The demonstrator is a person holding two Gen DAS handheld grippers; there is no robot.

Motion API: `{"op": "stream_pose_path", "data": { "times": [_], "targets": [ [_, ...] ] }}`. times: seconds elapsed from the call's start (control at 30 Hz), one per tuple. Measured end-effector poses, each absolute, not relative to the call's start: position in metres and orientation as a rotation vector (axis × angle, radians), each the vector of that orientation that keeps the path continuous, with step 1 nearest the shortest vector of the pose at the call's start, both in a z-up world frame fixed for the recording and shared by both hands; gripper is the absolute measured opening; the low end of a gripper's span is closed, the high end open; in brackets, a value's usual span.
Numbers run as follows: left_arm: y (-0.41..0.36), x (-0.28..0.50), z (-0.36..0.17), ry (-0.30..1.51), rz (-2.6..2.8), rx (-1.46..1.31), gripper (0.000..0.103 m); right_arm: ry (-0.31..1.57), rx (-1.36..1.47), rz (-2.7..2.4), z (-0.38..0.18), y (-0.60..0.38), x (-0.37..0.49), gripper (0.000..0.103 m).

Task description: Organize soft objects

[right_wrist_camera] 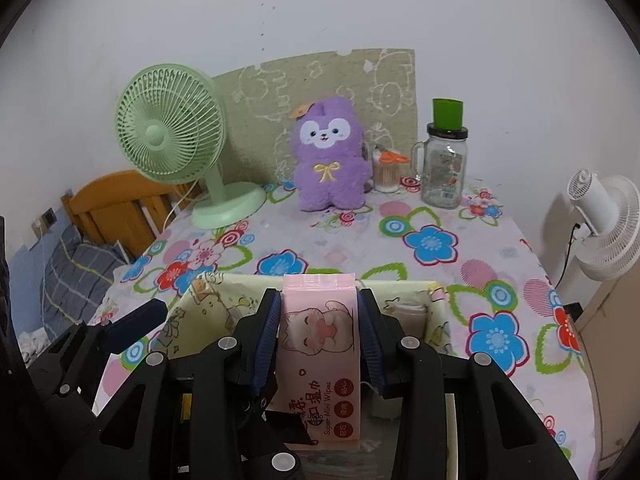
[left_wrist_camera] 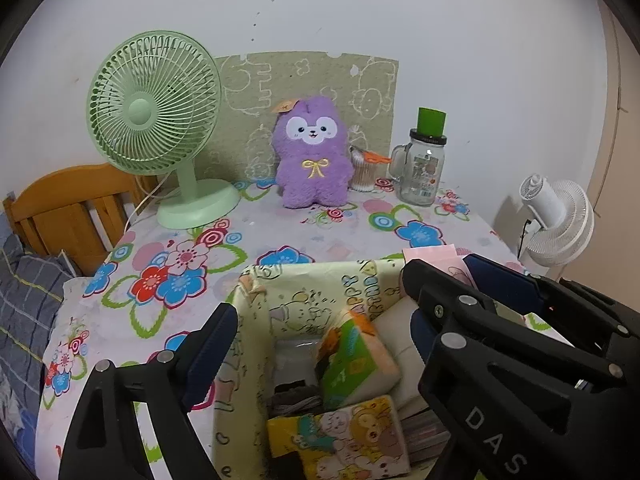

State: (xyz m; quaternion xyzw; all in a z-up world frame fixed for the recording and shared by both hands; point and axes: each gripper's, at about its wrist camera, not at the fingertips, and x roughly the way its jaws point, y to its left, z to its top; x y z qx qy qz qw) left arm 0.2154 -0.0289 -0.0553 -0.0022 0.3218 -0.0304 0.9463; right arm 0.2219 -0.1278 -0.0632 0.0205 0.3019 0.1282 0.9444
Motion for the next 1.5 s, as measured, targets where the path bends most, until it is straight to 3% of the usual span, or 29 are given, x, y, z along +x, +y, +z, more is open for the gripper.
{"op": "stream_pose_path", "data": {
  "times": [0.43,0.5,0.57,0.6,1.23,1.5],
  "targets": [
    [-0.020,0.212,-0.059,0.667,-0.035,-0.010,0.090,0.630,0.034,0.287,-0.068,-0.121,0.221,0.044],
    [-0.020,0.210,-0.059,0.670,-0.046,-0.021,0.090,0.634,0.036,0.292,-0.068,-0.121,0.219,0.048],
    [-0.022,0.208,-0.058,0.664,-0.054,-0.023,0.090,0.631,0.032,0.289,-0.067,-0.122,0.216,0.063],
    [-0.023,0.206,-0.057,0.658,-0.054,-0.019,0.090,0.626,0.032,0.286,-0.066,-0.123,0.214,0.064],
    [-0.041,0.179,-0.051,0.634,-0.107,-0.005,0.096,0.597,0.013,0.212,-0.058,-0.144,0.176,0.084],
    [-0.049,0.173,-0.058,0.651,-0.123,0.008,0.099,0.613,-0.003,0.169,-0.062,-0.152,0.166,0.085]
  ]
}}
